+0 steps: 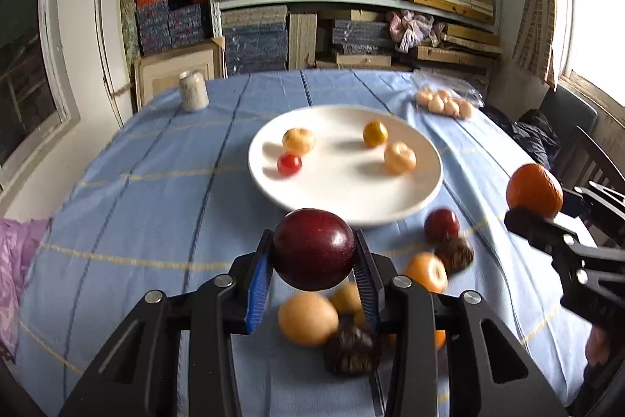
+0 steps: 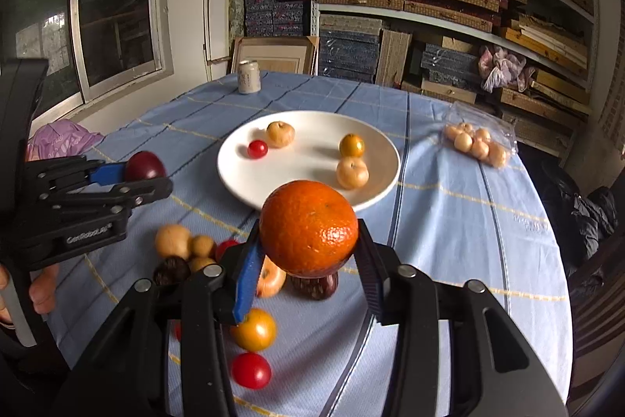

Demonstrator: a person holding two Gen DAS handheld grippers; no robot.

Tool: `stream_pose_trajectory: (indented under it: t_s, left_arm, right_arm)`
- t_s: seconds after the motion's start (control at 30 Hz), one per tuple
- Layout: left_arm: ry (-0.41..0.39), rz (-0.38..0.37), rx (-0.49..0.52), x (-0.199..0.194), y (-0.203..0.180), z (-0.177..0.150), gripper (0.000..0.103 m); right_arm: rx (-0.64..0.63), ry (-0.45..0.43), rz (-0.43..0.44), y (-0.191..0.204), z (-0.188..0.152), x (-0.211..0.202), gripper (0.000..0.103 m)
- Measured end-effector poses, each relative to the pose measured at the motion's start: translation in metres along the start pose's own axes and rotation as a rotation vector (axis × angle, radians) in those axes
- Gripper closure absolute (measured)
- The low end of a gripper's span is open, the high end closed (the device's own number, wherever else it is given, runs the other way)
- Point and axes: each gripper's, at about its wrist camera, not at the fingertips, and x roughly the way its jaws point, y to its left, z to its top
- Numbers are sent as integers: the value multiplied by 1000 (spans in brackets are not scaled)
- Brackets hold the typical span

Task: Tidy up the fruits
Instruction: 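Carry both fruits over the plate and open the left tool to drop the plum, then lower the mandarin onto the plate and open the right tool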

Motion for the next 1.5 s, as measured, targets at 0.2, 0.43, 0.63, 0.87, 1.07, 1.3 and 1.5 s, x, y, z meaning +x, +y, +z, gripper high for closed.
stream_pose_trajectory:
  t_s: [0.2,0.43,0.63,0.87,1.07,1.3,1.5]
  left_arm:
    - [-10,9,9,17,0,28,63]
    - [23,22,8,59,4,48,63]
    - [68,51,13,102,12,61,63]
    - [106,52,20,141,16,70,63]
    - [146,41,27,166,15,66,63]
    - [158,50,26,173,18,67,62]
    - [153,72,22,170,20,70,51]
  right_arm:
    - [3,5,7,-8,23,15,59]
    - [-2,59,28,-19,43,54,59]
    - [-27,130,46,-22,55,102,59]
    - [-25,195,61,-25,67,153,59]
    - [-28,255,69,-26,66,176,59]
    - [-41,305,94,-24,65,196,59]
    - [-46,305,76,-23,68,195,58]
